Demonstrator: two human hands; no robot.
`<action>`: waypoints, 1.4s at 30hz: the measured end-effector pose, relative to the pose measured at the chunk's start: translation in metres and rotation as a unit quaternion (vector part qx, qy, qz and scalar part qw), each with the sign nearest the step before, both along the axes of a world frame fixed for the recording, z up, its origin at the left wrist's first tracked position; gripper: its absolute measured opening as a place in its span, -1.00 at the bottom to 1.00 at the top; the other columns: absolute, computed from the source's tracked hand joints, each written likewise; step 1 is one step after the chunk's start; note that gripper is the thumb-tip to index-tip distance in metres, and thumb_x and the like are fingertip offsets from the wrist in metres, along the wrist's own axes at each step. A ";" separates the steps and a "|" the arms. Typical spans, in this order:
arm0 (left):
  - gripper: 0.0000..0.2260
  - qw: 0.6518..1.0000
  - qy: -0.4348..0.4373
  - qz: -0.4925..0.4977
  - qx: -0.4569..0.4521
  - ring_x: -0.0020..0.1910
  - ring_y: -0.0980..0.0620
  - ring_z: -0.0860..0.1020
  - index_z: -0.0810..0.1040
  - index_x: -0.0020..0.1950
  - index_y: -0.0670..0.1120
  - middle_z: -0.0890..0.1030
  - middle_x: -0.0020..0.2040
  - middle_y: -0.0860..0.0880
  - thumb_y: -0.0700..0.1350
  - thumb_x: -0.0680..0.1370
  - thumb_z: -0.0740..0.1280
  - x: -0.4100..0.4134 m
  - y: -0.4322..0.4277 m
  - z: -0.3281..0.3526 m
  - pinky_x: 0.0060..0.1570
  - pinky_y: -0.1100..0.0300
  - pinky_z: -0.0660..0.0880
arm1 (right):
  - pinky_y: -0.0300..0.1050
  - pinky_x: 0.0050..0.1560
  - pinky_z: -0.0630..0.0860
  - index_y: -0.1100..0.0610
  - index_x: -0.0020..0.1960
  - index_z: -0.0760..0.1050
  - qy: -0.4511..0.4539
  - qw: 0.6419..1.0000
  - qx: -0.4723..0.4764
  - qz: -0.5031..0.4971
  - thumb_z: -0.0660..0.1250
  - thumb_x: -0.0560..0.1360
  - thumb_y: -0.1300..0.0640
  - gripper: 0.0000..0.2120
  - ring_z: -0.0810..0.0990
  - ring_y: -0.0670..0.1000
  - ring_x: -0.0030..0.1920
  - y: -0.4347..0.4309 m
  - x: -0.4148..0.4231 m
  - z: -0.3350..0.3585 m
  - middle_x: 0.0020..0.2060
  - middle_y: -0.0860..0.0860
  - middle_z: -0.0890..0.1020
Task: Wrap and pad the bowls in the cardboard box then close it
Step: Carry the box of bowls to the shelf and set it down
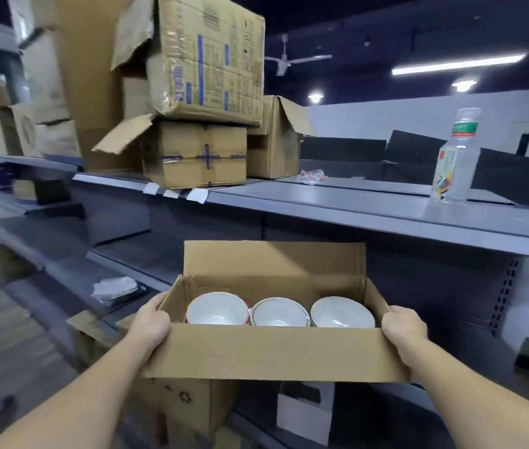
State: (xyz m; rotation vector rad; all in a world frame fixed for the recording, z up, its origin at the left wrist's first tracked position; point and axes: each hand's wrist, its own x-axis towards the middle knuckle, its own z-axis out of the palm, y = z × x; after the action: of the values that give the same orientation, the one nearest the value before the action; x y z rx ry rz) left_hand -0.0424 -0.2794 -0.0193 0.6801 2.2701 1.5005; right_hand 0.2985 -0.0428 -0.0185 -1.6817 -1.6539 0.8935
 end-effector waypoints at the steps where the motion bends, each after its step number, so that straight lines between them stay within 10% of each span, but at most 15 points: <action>1: -0.48 1.000 -0.001 0.017 -0.002 0.16 -0.12 0.48 0.47 0.38 0.04 0.54 0.21 -0.02 -0.35 0.55 0.02 -0.002 -0.015 0.004 0.14 0.02 0.49 | -0.06 -0.23 0.35 0.16 -0.11 0.55 -0.003 1.000 -0.001 0.017 0.09 0.47 0.31 -0.74 0.49 0.17 -0.11 -0.003 -0.011 -0.001 -0.08 0.17 0.58; 21: -0.58 0.968 -0.021 0.246 0.038 0.17 -0.12 0.50 0.38 0.47 -0.01 0.51 0.34 -0.12 -0.30 0.65 0.11 -0.080 -0.191 0.008 0.14 0.01 0.51 | -0.08 -0.19 0.39 0.11 -0.10 0.57 0.002 0.975 0.008 0.222 0.06 0.48 0.32 -0.69 0.47 0.17 -0.12 -0.068 -0.226 -0.002 -0.13 0.13 0.55; 26: -0.63 0.963 -0.022 0.264 0.050 0.04 -0.08 0.53 0.48 0.27 0.02 0.60 0.03 -0.03 -0.34 0.62 0.10 -0.081 -0.203 0.013 -0.14 0.13 0.50 | -0.09 -0.26 0.33 0.20 -0.10 0.55 0.000 0.965 0.008 0.261 0.05 0.51 0.31 -0.71 0.45 0.15 -0.15 -0.064 -0.252 0.006 -0.11 0.16 0.55; 42: -0.50 0.907 -0.021 0.422 -0.005 0.10 -0.18 0.56 0.49 0.30 0.13 0.58 0.20 -0.10 -0.32 0.50 0.09 -0.057 -0.289 0.012 0.11 -0.10 0.57 | -0.08 -0.02 0.37 0.15 0.05 0.54 -0.033 0.905 0.053 0.422 0.06 0.57 0.26 -0.72 0.45 0.17 0.04 -0.112 -0.356 -0.002 0.03 0.12 0.56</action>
State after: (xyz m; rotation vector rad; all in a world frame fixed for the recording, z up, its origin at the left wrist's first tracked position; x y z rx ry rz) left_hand -0.0989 -0.5685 -0.0073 -0.4274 2.6768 1.7871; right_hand -0.0573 -0.1547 -0.0209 -0.8809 -2.4784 1.0923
